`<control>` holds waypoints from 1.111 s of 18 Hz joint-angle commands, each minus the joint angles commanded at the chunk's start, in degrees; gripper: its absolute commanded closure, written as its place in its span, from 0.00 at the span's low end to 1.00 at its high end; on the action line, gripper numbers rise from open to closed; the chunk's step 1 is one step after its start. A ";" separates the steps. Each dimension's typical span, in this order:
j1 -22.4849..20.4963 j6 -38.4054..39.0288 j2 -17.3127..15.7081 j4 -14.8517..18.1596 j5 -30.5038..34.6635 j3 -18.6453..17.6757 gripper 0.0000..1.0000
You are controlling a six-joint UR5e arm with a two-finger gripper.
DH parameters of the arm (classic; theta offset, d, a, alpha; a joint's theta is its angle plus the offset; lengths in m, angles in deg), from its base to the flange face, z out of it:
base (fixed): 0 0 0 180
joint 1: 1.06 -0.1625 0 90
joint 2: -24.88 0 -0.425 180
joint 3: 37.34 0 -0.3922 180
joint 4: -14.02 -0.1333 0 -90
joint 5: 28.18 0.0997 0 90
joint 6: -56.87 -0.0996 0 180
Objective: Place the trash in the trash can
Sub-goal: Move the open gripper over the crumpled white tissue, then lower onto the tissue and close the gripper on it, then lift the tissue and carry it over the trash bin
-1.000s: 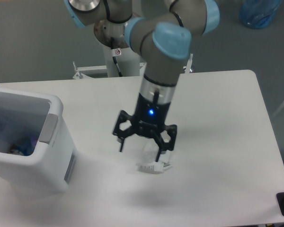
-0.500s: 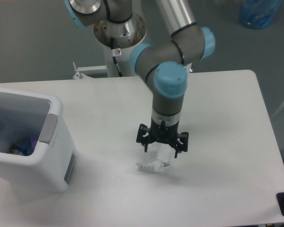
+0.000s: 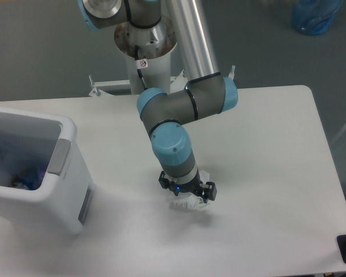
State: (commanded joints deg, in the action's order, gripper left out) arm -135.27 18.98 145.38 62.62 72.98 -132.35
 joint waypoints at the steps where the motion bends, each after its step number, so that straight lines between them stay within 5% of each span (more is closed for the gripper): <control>1: 0.09 1.31 0.26 0.00 0.17 0.26 0.90; 2: 0.09 2.46 0.70 0.00 0.18 0.61 1.00; 10: 0.09 5.19 0.18 -0.17 -1.40 2.20 1.00; 20: -5.01 9.92 -8.08 -0.09 -31.59 7.73 1.00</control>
State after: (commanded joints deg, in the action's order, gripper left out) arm -140.28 28.91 137.29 62.53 41.38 -124.63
